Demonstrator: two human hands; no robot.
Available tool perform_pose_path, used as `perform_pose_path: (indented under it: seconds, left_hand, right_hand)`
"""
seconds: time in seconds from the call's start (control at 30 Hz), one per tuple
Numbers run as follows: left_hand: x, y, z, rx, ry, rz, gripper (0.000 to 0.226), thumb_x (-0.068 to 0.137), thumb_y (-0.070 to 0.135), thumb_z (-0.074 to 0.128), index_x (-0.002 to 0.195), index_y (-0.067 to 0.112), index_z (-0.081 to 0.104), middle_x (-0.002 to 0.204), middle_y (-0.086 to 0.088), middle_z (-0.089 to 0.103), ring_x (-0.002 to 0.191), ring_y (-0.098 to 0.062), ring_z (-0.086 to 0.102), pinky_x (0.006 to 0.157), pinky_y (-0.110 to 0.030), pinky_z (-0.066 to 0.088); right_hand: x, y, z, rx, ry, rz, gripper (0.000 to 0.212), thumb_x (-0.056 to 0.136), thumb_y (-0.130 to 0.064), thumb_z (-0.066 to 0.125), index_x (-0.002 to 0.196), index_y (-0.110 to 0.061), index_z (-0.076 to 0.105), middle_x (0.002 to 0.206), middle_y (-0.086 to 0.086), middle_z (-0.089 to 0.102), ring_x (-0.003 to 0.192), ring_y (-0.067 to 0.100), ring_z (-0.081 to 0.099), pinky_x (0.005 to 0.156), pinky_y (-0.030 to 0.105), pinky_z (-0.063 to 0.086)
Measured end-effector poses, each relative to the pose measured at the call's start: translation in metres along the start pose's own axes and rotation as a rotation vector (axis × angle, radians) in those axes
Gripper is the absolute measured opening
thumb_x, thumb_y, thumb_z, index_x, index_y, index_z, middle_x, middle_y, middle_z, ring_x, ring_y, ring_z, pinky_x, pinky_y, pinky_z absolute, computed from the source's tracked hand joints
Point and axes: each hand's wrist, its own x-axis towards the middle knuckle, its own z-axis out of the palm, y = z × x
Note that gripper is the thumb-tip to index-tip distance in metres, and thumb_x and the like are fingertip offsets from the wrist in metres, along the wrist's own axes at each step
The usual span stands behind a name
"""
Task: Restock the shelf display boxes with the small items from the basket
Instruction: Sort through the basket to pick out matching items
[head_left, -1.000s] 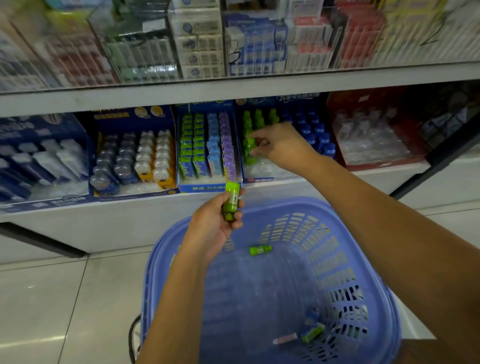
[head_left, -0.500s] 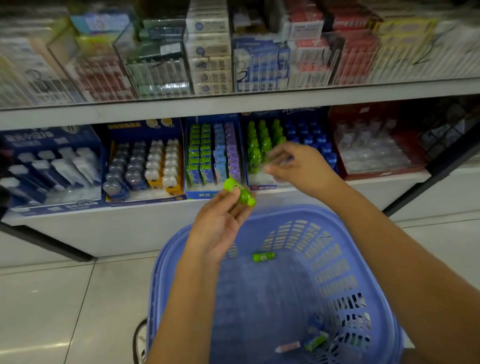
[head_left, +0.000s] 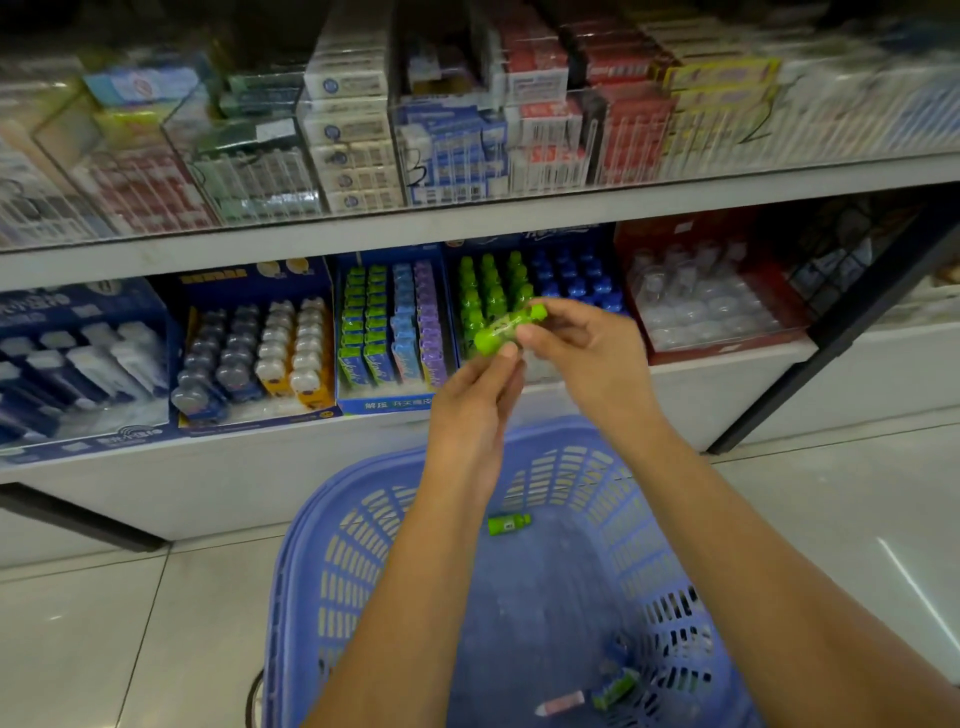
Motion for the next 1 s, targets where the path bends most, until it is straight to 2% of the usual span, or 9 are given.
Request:
perform_pose_path:
  seconds: [0.13, 0.27, 0.37, 0.5, 0.7, 0.8, 0.87, 0.93, 1.0]
  left_hand:
    - [0.008, -0.006, -0.017, 1.182, -0.049, 0.363, 0.051, 0.092, 0.021, 0.058, 0.140, 0.009, 0.044, 0.141, -0.006, 0.050, 0.127, -0.014, 0.047, 0.103, -0.018, 0.034]
    - [0.011, -0.016, -0.032, 1.748, -0.269, 0.370, 0.068, 0.094, 0.027, 0.052, 0.150, 0.009, 0.019, 0.158, -0.006, 0.017, 0.147, -0.019, 0.011, 0.115, -0.023, 0.011]
    - [0.013, -0.018, -0.037, 1.787, -0.283, 0.419, 0.069, 0.095, 0.027, 0.051, 0.151, 0.010, 0.014, 0.159, -0.004, 0.014, 0.146, -0.018, 0.011, 0.116, -0.023, 0.011]
    - [0.016, -0.019, -0.038, 1.799, -0.302, 0.421, 0.069, 0.096, 0.027, 0.049, 0.152, 0.010, 0.012, 0.159, -0.004, 0.012, 0.146, -0.018, 0.010, 0.117, -0.024, 0.011]
    - [0.017, -0.017, -0.037, 1.800, -0.324, 0.386, 0.069, 0.097, 0.028, 0.048, 0.152, 0.009, 0.011, 0.160, -0.005, 0.010, 0.147, -0.019, 0.009, 0.117, -0.024, 0.010]
    - [0.004, -0.020, -0.041, 1.607, -0.281, 0.554, 0.053, 0.095, 0.020, 0.050, 0.144, 0.005, 0.037, 0.150, -0.010, 0.037, 0.139, -0.023, 0.032, 0.112, -0.026, 0.025]
    - [-0.007, -0.035, -0.055, 1.439, -0.209, 0.654, 0.031, 0.091, 0.015, 0.053, 0.118, 0.004, 0.061, 0.120, -0.012, 0.062, 0.111, -0.028, 0.058, 0.094, -0.033, 0.045]
    - [-0.011, -0.059, -0.074, 1.421, -0.177, 0.549, 0.017, 0.089, 0.012, 0.053, 0.098, 0.007, 0.067, 0.098, -0.012, 0.067, 0.091, -0.030, 0.064, 0.077, -0.038, 0.051]
    - [-0.009, -0.085, -0.094, 1.499, -0.216, 0.293, 0.019, 0.089, 0.008, 0.052, 0.100, 0.005, 0.067, 0.103, -0.016, 0.067, 0.096, -0.032, 0.063, 0.084, -0.040, 0.048]
  right_hand:
    - [0.044, 0.001, -0.014, -0.535, -0.072, -0.121, 0.031, 0.080, -0.018, 0.073, 0.110, -0.009, 0.070, 0.091, 0.006, 0.069, 0.081, 0.015, 0.066, 0.076, 0.014, 0.046]
    - [0.066, 0.005, -0.004, -0.885, -0.333, -0.131, 0.042, 0.084, -0.021, 0.069, 0.124, -0.008, 0.062, 0.111, 0.017, 0.065, 0.100, 0.026, 0.062, 0.086, 0.013, 0.039]
    - [0.077, 0.001, 0.006, -0.989, -0.453, -0.053, 0.048, 0.089, -0.024, 0.064, 0.133, -0.010, 0.053, 0.126, 0.018, 0.057, 0.114, 0.028, 0.056, 0.100, 0.031, 0.041]
    - [0.087, -0.002, 0.014, -1.124, -0.589, -0.026, 0.045, 0.091, -0.025, 0.061, 0.133, -0.012, 0.054, 0.128, 0.015, 0.057, 0.117, 0.027, 0.053, 0.101, 0.033, 0.041]
    - [0.086, 0.000, 0.016, -1.087, -0.564, 0.016, 0.047, 0.088, -0.021, 0.065, 0.132, -0.012, 0.054, 0.127, 0.013, 0.060, 0.115, 0.025, 0.056, 0.096, 0.026, 0.041]
    - [0.069, 0.002, 0.011, -1.021, -0.460, -0.080, 0.046, 0.087, -0.017, 0.066, 0.130, -0.010, 0.054, 0.124, 0.017, 0.055, 0.106, 0.028, 0.059, 0.094, 0.032, 0.045]
    - [0.046, 0.005, 0.007, -0.903, -0.297, -0.195, 0.033, 0.082, -0.017, 0.070, 0.111, -0.005, 0.061, 0.109, 0.013, 0.058, 0.089, 0.024, 0.060, 0.083, 0.034, 0.047]
    - [0.016, 0.010, 0.003, -0.860, -0.294, -0.172, 0.018, 0.079, -0.021, 0.073, 0.089, -0.009, 0.065, 0.087, 0.004, 0.063, 0.075, 0.017, 0.058, 0.070, 0.026, 0.043]
    - [-0.012, 0.029, 0.002, -0.957, -0.526, 0.013, 0.015, 0.077, -0.022, 0.074, 0.081, -0.009, 0.068, 0.081, 0.003, 0.068, 0.074, 0.017, 0.061, 0.066, 0.024, 0.042]
